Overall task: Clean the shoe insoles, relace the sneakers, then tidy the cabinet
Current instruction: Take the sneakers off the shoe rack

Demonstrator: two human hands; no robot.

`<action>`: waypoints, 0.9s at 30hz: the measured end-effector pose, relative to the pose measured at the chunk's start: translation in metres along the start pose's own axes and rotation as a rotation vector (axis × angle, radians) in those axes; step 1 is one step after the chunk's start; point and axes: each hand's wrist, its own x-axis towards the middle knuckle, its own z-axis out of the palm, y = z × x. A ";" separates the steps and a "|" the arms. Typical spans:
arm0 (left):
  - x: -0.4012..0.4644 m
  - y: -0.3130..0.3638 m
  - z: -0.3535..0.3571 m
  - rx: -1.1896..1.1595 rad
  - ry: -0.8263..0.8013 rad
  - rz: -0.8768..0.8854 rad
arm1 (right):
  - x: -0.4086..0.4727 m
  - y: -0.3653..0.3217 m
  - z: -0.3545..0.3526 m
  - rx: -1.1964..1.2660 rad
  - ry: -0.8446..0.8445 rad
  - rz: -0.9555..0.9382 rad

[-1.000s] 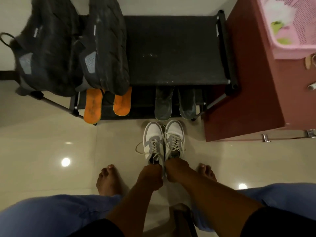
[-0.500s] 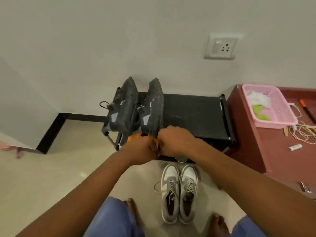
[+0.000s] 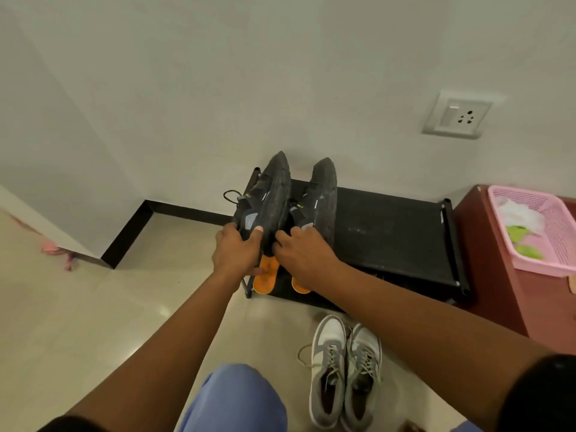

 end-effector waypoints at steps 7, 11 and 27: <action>0.026 -0.009 0.000 -0.053 -0.044 0.008 | 0.021 -0.008 0.010 -0.003 -0.043 0.052; 0.036 -0.003 -0.006 -0.219 -0.173 -0.054 | 0.015 -0.005 0.009 0.080 -0.026 0.085; 0.019 0.046 0.016 0.278 -0.151 0.304 | -0.020 0.045 -0.005 0.483 0.004 0.570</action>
